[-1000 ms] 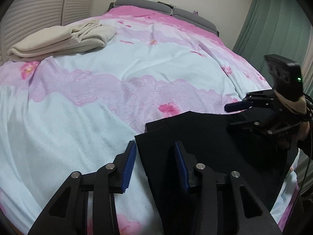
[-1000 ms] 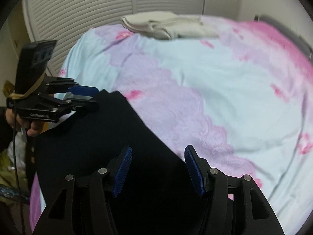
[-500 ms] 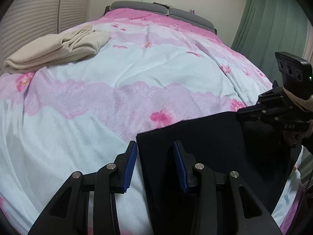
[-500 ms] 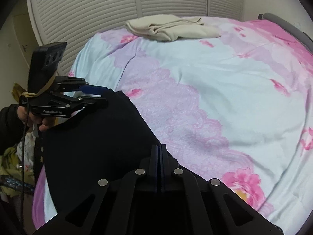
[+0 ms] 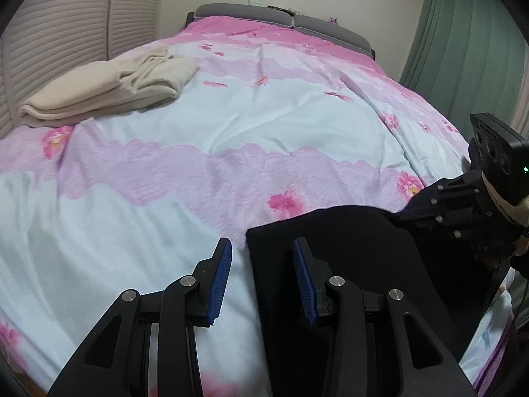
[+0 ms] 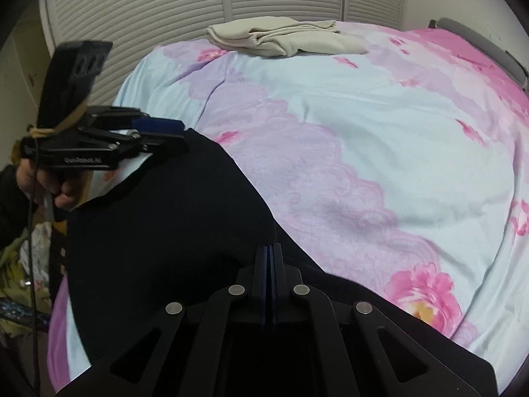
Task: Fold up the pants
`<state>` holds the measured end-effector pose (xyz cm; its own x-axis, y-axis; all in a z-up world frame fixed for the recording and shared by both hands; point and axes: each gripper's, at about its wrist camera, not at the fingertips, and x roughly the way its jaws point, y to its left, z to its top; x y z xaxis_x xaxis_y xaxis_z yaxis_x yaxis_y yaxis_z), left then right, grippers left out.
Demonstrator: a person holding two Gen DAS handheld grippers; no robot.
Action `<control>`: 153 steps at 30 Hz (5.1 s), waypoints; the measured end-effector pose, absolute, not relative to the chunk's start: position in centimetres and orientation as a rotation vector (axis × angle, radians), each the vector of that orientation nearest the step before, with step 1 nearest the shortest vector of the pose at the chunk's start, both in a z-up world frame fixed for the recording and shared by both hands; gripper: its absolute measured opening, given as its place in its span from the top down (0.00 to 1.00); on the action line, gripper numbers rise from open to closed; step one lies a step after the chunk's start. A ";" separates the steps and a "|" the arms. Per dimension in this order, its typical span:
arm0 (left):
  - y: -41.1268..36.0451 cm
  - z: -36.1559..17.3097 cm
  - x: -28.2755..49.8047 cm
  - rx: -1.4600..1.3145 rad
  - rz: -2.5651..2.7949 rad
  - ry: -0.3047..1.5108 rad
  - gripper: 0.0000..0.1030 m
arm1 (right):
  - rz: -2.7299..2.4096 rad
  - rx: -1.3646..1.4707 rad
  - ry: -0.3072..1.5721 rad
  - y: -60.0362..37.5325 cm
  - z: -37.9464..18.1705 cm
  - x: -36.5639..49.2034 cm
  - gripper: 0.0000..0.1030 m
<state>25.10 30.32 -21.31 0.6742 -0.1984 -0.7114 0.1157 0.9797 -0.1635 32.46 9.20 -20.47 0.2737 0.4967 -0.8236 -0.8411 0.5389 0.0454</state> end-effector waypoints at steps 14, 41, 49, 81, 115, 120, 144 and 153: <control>20.5 -12.7 20.4 0.036 -0.220 0.696 0.52 | 0.649 -0.299 0.693 -0.2 -12.9 28.1 0.52; -22.1 -9.2 34.8 0.134 -0.724 0.698 0.47 | -0.135 0.141 0.740 -45.9 -5.5 25.9 0.30; -27.9 -12.0 44.5 0.168 -0.792 0.814 0.49 | -0.117 0.201 0.853 -52.1 -4.3 39.7 0.30; -33.1 -10.6 41.7 0.189 -0.961 0.861 0.91 | 0.220 0.196 1.003 -60.7 -4.3 45.4 0.97; -38.9 -18.2 15.2 0.319 -1.010 0.697 0.47 | -0.120 0.468 0.796 -65.2 -18.0 9.6 0.49; -36.5 -17.1 15.5 0.309 -0.957 0.666 0.47 | -0.176 0.623 0.747 -63.3 -18.4 9.3 0.45; -29.4 -16.2 18.8 0.194 -0.831 0.682 0.47 | -0.312 0.931 0.637 -61.0 -25.2 8.6 0.94; -30.5 -15.8 19.1 0.188 -0.844 0.682 0.47 | -0.449 0.914 0.531 -63.3 -22.7 7.9 0.47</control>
